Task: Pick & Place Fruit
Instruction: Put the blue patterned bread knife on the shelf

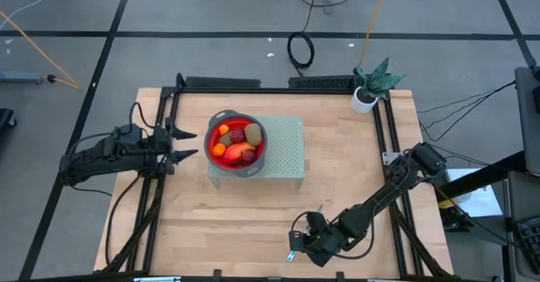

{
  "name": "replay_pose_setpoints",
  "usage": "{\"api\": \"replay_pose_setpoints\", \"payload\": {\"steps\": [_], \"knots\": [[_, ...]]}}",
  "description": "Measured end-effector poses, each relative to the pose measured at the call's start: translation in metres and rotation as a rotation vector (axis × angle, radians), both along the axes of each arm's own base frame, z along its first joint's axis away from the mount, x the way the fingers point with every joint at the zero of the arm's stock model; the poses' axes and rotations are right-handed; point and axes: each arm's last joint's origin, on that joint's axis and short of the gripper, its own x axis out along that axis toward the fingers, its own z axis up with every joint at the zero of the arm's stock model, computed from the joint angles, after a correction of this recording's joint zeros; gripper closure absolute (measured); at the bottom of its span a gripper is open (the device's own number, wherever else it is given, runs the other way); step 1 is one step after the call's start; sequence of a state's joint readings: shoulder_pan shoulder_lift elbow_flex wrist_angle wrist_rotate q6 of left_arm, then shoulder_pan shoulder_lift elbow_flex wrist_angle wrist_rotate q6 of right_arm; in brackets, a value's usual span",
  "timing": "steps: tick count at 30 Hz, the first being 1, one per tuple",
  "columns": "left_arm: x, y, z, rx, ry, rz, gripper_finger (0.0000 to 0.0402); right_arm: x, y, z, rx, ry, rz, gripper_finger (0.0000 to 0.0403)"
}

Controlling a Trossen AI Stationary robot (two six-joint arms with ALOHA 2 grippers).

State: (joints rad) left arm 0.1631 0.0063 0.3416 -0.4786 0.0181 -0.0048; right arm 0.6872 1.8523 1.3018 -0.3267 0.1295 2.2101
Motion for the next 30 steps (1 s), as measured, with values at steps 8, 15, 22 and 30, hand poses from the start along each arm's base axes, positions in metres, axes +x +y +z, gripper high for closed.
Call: {"api": "replay_pose_setpoints", "payload": {"steps": [8, 15, 22, 30], "knots": [[0.0, 0.0, 0.0, 0.0, 0.0, 0.0, 0.0151, 0.0016, -0.003, -0.0005, -0.018, -0.002, 0.009, 0.0248], [0.0, 0.0, 0.0, -0.004, -0.001, -0.001, 0.0151, 0.0046, -0.0025, 0.0014, -0.033, -0.045, 0.061, 0.023], [0.0, -0.0001, 0.0, -0.002, 0.0, -0.002, 0.0151, 0.0071, -0.0013, 0.0035, -0.014, -0.075, 0.062, 0.0233], [0.0, -0.0001, 0.0, -0.009, -0.002, -0.001, 0.0151, 0.0063, -0.0002, 0.0039, 0.006, -0.081, -0.05, 0.0233]]}}
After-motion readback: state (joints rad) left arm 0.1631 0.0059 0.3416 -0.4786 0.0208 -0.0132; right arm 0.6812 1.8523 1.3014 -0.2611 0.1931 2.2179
